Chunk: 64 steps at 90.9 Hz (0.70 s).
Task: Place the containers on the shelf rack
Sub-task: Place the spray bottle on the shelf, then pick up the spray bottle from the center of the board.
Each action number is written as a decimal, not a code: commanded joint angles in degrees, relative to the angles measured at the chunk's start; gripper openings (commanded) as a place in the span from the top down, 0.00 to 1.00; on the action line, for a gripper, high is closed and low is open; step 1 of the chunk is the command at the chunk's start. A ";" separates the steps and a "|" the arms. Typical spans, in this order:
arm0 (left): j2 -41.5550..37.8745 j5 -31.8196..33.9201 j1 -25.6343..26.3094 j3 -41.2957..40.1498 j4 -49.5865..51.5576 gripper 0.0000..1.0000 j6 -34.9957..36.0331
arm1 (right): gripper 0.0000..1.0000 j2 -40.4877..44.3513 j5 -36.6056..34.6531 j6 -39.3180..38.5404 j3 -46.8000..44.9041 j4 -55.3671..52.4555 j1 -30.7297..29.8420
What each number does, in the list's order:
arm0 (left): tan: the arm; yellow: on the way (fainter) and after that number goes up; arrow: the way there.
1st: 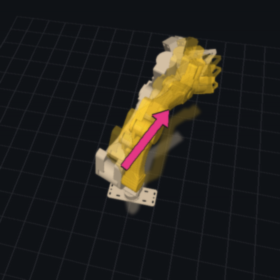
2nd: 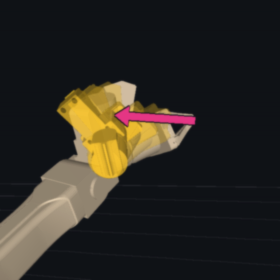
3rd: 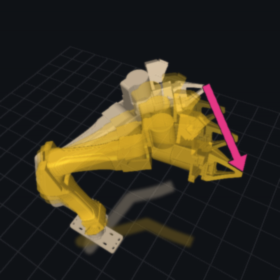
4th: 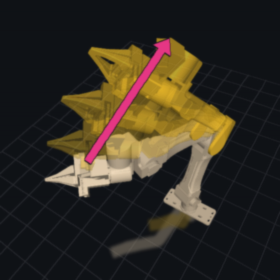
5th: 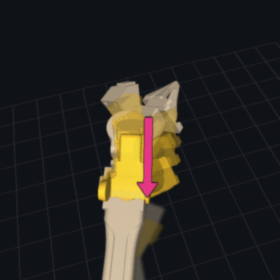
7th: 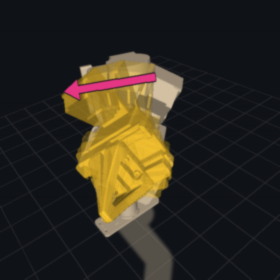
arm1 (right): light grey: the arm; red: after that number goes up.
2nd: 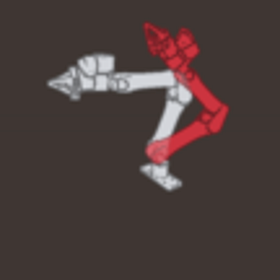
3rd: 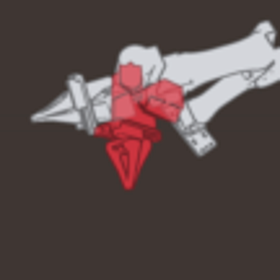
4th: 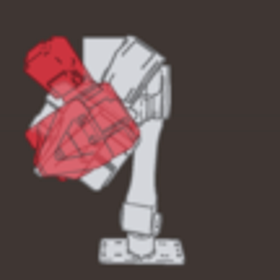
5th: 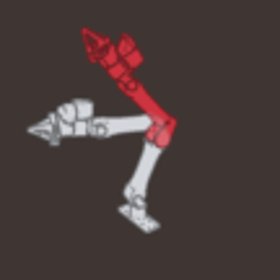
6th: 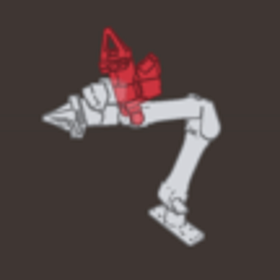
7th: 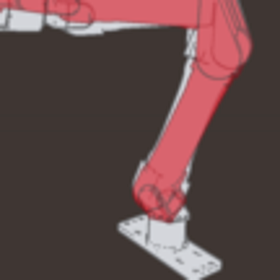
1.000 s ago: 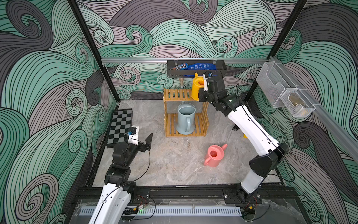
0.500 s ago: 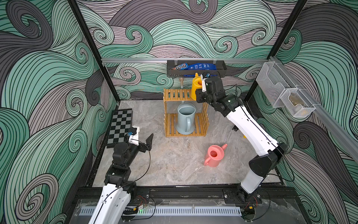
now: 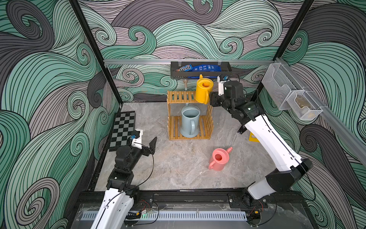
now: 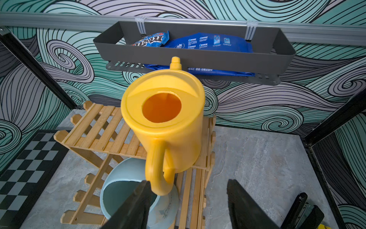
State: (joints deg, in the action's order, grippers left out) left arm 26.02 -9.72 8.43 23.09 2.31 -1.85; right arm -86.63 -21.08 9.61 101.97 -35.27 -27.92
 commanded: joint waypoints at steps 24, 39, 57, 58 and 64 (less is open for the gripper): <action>-0.36 -1.24 1.20 5.52 4.72 0.01 5.17 | 0.27 10.24 6.90 -1.53 -12.14 6.12 4.55; 1.04 -6.47 2.22 6.67 5.01 0.01 6.65 | 0.23 14.29 9.04 -2.33 -18.22 7.33 6.51; 4.61 -10.41 4.93 9.55 8.94 0.01 12.65 | 0.11 19.96 9.92 -3.65 -27.05 9.92 8.10; 4.94 -10.50 5.02 9.79 9.21 0.01 12.87 | 0.11 20.34 9.70 -3.68 -27.51 10.02 8.21; 6.81 -11.85 6.08 11.64 10.91 0.01 14.62 | 0.06 22.39 9.30 -4.05 -30.78 11.14 9.04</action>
State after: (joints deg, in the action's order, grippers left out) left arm 30.46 -17.34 13.02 30.65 9.56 7.90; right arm -67.51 -12.25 6.59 75.05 -27.31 -20.03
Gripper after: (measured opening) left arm 0.988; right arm 0.915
